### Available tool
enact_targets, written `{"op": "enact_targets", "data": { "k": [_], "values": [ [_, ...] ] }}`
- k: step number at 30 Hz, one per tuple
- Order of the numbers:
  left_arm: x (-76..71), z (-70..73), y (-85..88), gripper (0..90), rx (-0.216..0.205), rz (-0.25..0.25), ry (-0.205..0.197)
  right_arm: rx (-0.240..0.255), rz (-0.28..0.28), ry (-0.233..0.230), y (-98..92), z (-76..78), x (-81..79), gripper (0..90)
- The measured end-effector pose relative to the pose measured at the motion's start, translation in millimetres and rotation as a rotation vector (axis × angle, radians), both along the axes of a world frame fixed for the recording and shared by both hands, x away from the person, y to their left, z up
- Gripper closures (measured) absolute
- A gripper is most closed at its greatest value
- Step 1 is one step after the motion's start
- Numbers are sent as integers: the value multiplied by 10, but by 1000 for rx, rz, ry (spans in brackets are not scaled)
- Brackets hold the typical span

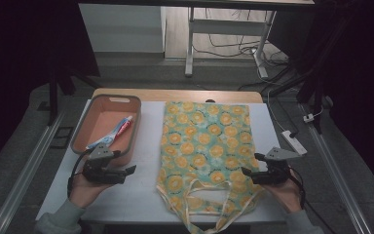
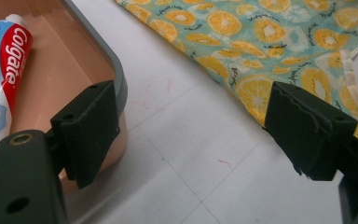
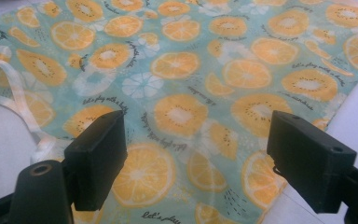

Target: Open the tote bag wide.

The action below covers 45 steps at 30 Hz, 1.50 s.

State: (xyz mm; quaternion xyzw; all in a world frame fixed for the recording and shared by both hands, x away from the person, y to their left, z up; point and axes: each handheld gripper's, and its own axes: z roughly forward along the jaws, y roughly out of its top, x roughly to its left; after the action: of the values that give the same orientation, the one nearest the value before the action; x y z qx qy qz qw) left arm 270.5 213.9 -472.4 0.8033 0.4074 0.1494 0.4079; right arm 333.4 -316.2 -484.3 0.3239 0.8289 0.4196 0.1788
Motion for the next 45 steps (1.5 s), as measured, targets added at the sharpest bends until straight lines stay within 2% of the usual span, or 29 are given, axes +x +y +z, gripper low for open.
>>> {"op": "enact_targets", "data": {
  "k": [4, 13, 17, 19, 20, 21, 25, 29, 32, 36, 38, 41, 45],
  "values": [
    [-3, -2, 0, 189, -1, -5, 1, 6, 6, 10, 0, -16, 3, 203],
    [-23, 10, -28, 203, 7, -25, -1, -7, -3, -4, -20, 26, -23, 219],
    [-46, 51, -108, 215, 21, -60, -13, 15, -6, -1, -65, 55, -33, 235],
    [-58, 70, -182, 217, 29, -92, -13, 21, -7, -1, -75, 64, -28, 240],
    [-69, 82, -280, 220, 38, -126, -11, 22, -7, 0, -74, 66, -26, 245],
    [-69, 82, -280, 221, 38, -126, -11, 21, -4, 1, -70, 67, -26, 248],
    [-64, 88, -503, 227, 60, -206, -3, 18, 6, 1, -50, 70, -32, 258],
    [-12, 51, -762, 236, 80, -291, 19, 17, 16, 2, -28, 70, -34, 266],
    [47, -27, -949, 244, 97, -341, 37, 21, 23, 9, -10, 60, -31, 270],
    [146, -125, -1161, 244, 128, -388, 65, 20, 30, 18, 13, 47, -28, 273],
    [204, -156, -1237, 244, 144, -400, 73, 18, 36, 19, 22, 48, -33, 274],
    [274, -192, -1345, 243, 143, -417, 84, 28, 43, 24, 29, 47, -36, 274],
    [329, -249, -1467, 238, 170, -446, 107, 36, 51, 28, 40, 44, -34, 275]
  ]
}}
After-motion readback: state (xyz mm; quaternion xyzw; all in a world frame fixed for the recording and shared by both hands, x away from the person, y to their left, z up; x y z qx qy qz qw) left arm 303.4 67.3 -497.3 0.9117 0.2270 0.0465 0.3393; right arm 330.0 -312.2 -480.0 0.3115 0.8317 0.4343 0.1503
